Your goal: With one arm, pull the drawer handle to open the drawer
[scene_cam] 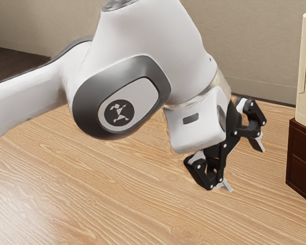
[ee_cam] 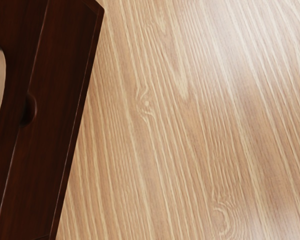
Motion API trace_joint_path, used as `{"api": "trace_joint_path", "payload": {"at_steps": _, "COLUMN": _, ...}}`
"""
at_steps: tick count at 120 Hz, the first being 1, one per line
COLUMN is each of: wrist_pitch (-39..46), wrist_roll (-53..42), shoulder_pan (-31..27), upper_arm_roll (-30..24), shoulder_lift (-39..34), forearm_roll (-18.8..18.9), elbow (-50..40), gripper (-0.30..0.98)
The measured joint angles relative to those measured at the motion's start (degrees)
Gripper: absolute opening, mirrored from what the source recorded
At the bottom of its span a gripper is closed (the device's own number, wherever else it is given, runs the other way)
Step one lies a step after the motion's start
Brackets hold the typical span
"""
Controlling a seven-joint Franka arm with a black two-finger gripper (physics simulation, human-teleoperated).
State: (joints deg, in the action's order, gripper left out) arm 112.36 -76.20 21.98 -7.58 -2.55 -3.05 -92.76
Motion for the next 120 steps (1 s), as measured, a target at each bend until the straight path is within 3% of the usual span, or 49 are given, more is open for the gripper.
{"api": "trace_joint_path", "payload": {"at_steps": 38, "wrist_pitch": 4.9, "wrist_roll": -5.8, "shoulder_pan": -0.3, "upper_arm_roll": -2.2, "shoulder_lift": -0.3, "forearm_roll": 0.3, "elbow": 0.0, "gripper": 0.6}}
{"api": "trace_joint_path", "payload": {"at_steps": 64, "wrist_pitch": 6.3, "wrist_roll": -6.7, "shoulder_pan": 2.4, "upper_arm_roll": -2.9, "shoulder_lift": 6.5, "forearm_roll": 0.5, "elbow": 0.4, "gripper": 0.64}}
{"api": "trace_joint_path", "payload": {"at_steps": 91, "wrist_pitch": 7.1, "wrist_roll": -4.2, "shoulder_pan": -0.3, "upper_arm_roll": -2.8, "shoulder_lift": 10.2, "forearm_roll": 5.4, "elbow": 3.6, "gripper": 0.56}}
{"api": "trace_joint_path", "payload": {"at_steps": 120, "wrist_pitch": 7.6, "wrist_roll": -2.8, "shoulder_pan": 1.5, "upper_arm_roll": -3.3, "shoulder_lift": 15.9, "forearm_roll": 6.8, "elbow": 10.5, "gripper": 0.47}}
